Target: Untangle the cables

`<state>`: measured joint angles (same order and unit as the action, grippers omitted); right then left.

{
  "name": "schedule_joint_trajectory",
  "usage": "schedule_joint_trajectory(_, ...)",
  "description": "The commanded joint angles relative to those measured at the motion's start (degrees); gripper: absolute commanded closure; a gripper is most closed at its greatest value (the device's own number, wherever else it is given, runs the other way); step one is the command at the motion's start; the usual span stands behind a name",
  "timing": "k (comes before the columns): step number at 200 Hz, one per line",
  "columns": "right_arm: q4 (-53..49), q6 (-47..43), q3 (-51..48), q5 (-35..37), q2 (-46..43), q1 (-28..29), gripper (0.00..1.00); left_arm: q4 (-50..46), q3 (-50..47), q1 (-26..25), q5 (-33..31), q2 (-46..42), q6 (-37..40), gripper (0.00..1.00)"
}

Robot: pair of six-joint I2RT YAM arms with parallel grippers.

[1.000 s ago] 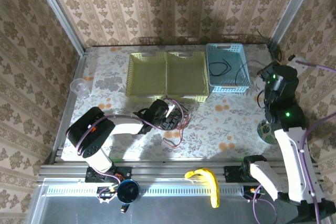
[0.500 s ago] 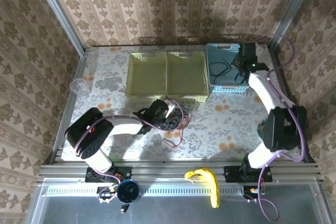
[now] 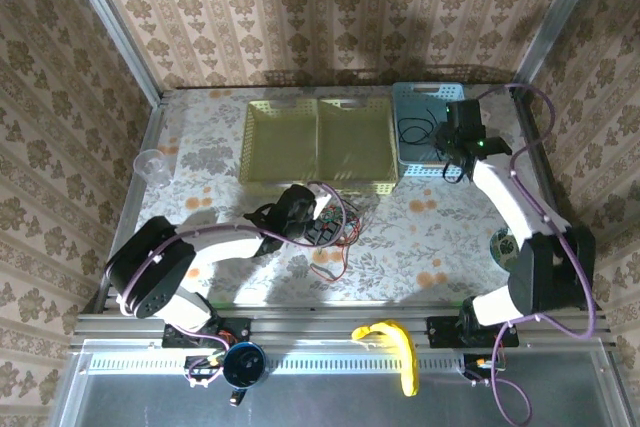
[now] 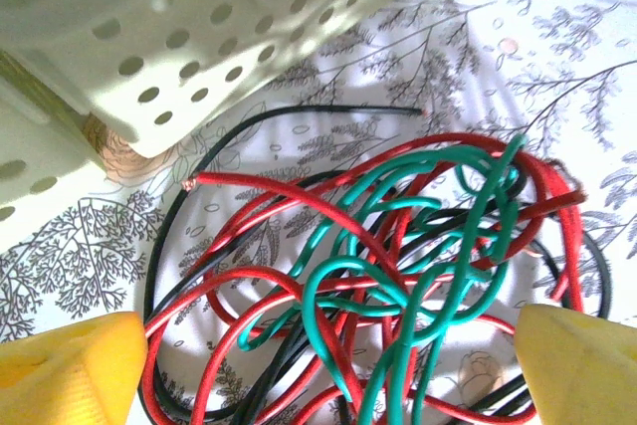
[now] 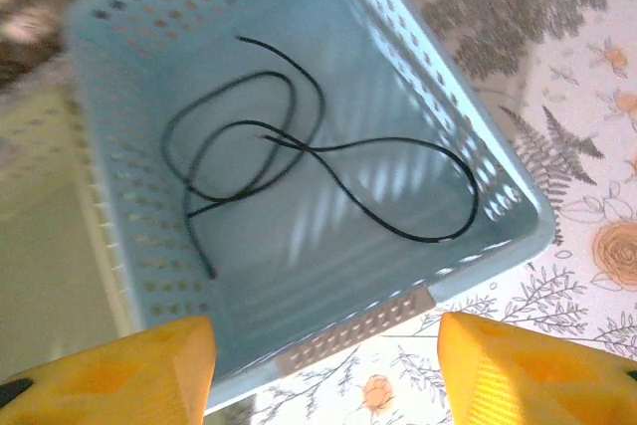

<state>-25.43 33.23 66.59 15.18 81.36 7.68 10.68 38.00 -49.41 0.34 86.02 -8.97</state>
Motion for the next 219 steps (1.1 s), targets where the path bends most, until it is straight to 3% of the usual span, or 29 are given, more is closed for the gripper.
schedule_joint_trajectory(1,-1.07,-5.1,-4.53,-4.11,-4.53,7.34,0.38,-0.58,-0.76,0.69,1.24,-2.24,-0.36,0.03)
schedule_joint_trajectory(47,2.46,-7.27,-14.42,-24.14,-4.69,23.03,0.41,0.14,-1.79,2.21,0.94,-2.44,-1.74,0.06)
schedule_joint_trajectory(78,0.64,-8.9,-17.25,-32.69,0.44,26.97,0.45,-0.47,-1.53,2.3,0.98,-0.85,-1.2,0.08)
schedule_joint_trajectory(115,3.41,-8.42,-19.12,-33.64,5.26,27.39,0.56,0.2,-0.84,2.3,1.16,1.77,-0.97,0.11)
schedule_joint_trajectory(194,7.15,-7.15,-17.21,-31.6,12.66,27.39,0.62,0.92,-0.2,2.3,0.76,6.46,-0.7,0.26)
schedule_joint_trajectory(219,8.77,-6.38,-17.17,-31.15,14.0,27.39,0.64,0.77,-0.25,2.3,1.42,7.41,-0.44,0.27)
